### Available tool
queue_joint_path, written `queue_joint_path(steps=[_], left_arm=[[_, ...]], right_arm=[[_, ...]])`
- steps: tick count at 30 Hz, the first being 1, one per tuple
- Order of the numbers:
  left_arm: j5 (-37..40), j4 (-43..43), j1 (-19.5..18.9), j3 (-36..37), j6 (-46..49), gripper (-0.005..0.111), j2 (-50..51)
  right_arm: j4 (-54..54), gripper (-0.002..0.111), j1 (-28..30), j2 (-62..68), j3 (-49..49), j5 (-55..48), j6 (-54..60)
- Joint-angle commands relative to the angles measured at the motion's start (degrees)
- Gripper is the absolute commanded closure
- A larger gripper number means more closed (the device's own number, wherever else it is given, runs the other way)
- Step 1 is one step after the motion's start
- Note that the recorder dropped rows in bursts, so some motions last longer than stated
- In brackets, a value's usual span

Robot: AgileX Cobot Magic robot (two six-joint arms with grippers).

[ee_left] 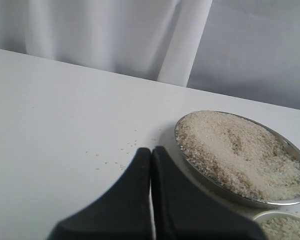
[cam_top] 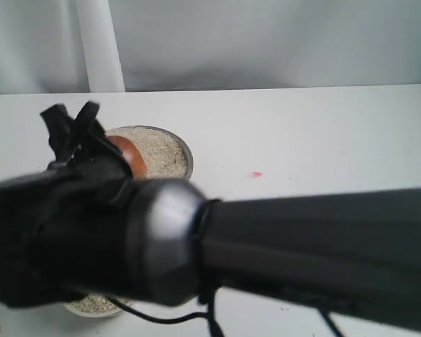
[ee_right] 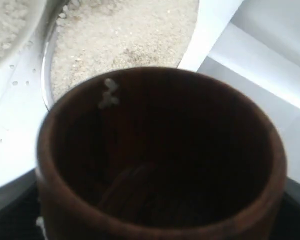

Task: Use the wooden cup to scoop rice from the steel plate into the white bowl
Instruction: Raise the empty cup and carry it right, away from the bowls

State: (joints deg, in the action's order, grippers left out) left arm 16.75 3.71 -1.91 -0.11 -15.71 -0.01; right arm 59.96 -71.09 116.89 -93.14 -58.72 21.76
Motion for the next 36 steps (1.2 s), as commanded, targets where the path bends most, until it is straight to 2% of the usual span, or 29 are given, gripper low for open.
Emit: queue_joint_path(steps=[1, 11, 19, 26, 36], left_arm=[[-0.38, -0.22, 0.3, 0.11, -0.07, 0.107, 0.01], [-0.38, -0.22, 0.3, 0.11, -0.07, 0.107, 0.01], [-0.38, -0.22, 0.3, 0.11, -0.07, 0.107, 0.01], [-0.38, -0.22, 0.3, 0.11, -0.07, 0.107, 0.01], [-0.38, -0.22, 0.3, 0.11, -0.07, 0.107, 0.01]], right_arm=[[-12.04, 0.108, 3.22, -9.21, -0.26, 1.65, -1.86], [-33.35, 0.108, 12.37, -30.79, 0.74, 7.34, -2.72], [-40.15, 0.108, 22.72, -50.33, 13.58, 14.59, -2.72], [-43.99, 0.108, 34.23, -62.18, 31.15, 30.6, -5.86], [-56.23, 0.108, 45.72, -62.1, 52.51, 59.89, -8.98]])
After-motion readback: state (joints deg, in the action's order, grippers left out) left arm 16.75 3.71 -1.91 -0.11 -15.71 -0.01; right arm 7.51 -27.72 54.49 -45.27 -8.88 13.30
